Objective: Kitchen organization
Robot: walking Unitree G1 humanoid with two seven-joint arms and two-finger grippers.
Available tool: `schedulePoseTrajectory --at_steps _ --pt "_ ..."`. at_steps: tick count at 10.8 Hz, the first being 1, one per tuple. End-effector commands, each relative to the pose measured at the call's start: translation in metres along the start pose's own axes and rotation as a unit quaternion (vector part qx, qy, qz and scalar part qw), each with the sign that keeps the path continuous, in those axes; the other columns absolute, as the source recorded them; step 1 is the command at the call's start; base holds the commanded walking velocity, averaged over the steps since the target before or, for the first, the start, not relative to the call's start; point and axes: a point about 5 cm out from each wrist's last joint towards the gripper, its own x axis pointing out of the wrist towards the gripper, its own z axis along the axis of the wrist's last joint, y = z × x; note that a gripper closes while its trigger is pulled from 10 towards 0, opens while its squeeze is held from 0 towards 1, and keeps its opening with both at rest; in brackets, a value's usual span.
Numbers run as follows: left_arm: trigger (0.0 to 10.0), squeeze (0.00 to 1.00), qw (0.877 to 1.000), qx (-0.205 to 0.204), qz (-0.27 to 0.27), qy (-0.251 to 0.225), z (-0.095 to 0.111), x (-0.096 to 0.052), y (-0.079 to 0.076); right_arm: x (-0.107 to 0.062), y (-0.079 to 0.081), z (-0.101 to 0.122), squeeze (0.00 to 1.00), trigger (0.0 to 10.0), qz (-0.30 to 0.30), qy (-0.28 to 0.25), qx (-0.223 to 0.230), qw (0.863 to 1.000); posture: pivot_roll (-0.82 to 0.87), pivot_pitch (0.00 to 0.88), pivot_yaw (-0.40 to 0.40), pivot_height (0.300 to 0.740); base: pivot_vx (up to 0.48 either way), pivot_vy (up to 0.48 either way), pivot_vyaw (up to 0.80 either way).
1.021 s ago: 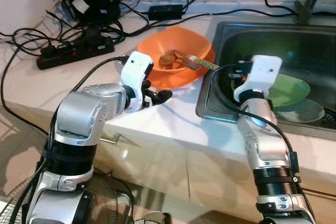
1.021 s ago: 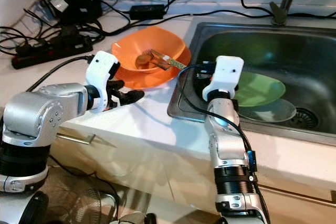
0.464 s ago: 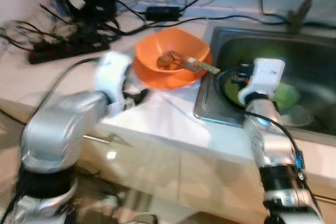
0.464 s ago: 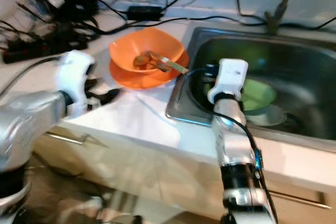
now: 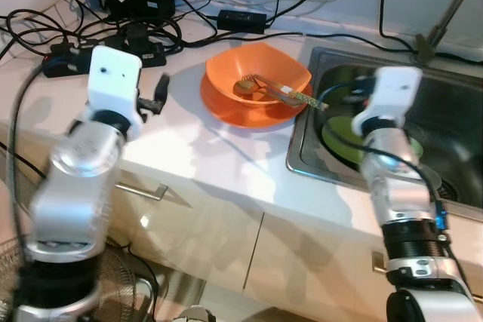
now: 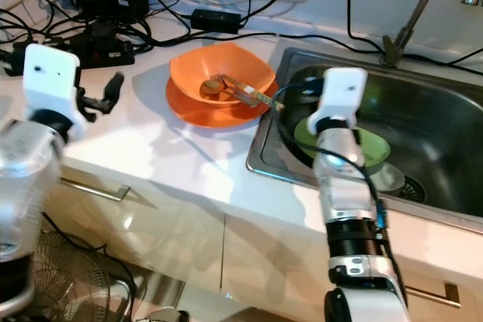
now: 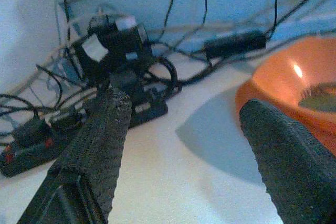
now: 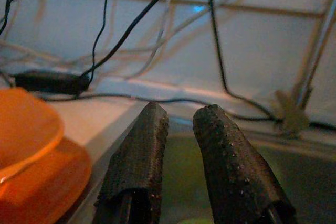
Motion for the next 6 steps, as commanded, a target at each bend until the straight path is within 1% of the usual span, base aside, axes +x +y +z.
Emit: schedulePoseTrajectory --at_steps 1,2,3,4,5,6 --pt "10.0 0.0 1.0 -0.004 0.009 -0.029 -0.002 0.003 -0.003 0.0 -0.009 0.011 0.0 10.0 -0.017 -0.033 -0.004 0.999 0.29 0.073 -0.04 0.74 0.0 0.0 0.0" --pt "10.0 0.0 0.998 -0.023 0.006 -0.066 -0.002 0.008 -0.012 -0.004 -0.014 0.016 0.0 10.0 -0.029 -0.053 -0.008 0.998 0.26 0.064 -0.019 0.74 0.0 0.0 0.0" --pt "10.0 0.0 0.996 -0.03 0.006 -0.086 -0.004 0.015 -0.019 -0.008 -0.013 0.018 0.0 10.0 -0.031 -0.066 -0.008 0.997 0.25 0.061 -0.005 0.74 0.0 0.0 0.0" --pt "10.0 0.0 0.995 -0.029 0.006 -0.091 -0.005 0.017 -0.021 -0.009 -0.012 0.018 0.0 10.0 -0.03 -0.069 -0.006 0.997 0.25 0.061 -0.005 0.74 0.0 0.0 0.0" --pt "10.0 0.0 0.993 -0.033 0.001 -0.112 -0.007 0.022 -0.027 -0.013 -0.008 0.018 0.0 10.0 -0.028 -0.076 0.002 0.997 0.23 0.068 0.012 0.74 0.0 0.0 0.0" --pt "10.0 0.0 0.988 -0.013 -0.027 -0.151 -0.006 0.027 -0.042 -0.016 0.006 0.019 0.0 10.0 -0.007 -0.086 0.009 0.996 0.21 0.071 0.018 0.74 0.0 0.0 0.0"
